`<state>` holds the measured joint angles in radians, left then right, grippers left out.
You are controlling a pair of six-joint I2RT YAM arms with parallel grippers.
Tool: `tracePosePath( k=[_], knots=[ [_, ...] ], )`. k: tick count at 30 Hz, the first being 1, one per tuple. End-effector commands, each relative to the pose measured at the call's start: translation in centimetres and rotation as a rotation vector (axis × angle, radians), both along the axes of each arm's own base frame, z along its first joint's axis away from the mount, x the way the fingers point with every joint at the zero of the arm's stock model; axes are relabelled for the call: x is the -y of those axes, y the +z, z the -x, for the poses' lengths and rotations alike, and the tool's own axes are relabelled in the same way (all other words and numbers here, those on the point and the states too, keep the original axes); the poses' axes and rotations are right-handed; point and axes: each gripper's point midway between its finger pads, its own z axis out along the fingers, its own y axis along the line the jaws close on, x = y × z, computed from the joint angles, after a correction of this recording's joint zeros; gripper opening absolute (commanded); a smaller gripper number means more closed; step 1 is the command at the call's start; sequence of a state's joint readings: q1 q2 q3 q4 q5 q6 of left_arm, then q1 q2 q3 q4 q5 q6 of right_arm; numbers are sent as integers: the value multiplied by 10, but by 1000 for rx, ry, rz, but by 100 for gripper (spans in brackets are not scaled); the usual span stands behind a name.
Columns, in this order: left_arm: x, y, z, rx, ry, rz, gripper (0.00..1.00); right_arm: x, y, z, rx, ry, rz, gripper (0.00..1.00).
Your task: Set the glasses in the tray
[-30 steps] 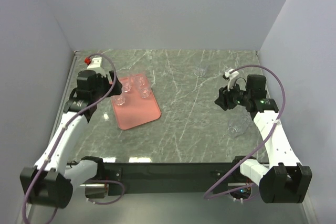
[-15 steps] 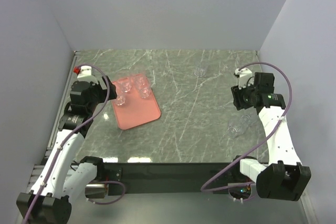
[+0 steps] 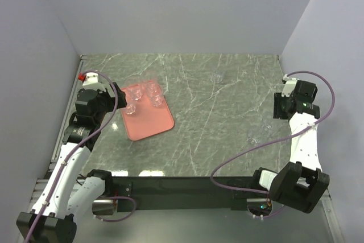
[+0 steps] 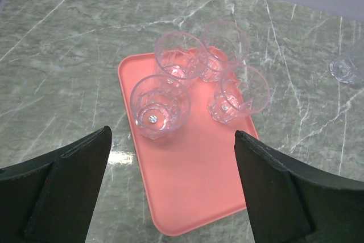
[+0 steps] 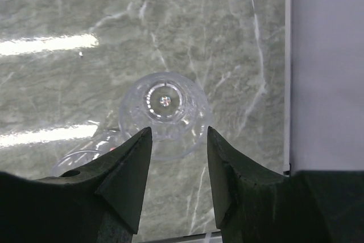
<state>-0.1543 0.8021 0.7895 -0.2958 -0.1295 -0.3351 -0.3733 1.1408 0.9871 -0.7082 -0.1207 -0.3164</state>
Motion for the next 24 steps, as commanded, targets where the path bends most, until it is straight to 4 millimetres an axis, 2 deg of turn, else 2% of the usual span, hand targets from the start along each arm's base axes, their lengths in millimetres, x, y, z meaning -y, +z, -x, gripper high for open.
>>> tracePosePath(
  k=[1,8,18,24],
  knots=[
    [-1,13,-2,55,13,9,95,12,-7,-1,1,-3,0,51],
    [0,10,-3,45,10,8,94,20,-23,5,-54,28,-37,50],
    [0,8,-4,37,10,6,94,15,-53,4,-133,74,-105,48],
    [0,7,-4,35,9,6,94,17,-65,2,-165,76,-118,42]
  ],
)
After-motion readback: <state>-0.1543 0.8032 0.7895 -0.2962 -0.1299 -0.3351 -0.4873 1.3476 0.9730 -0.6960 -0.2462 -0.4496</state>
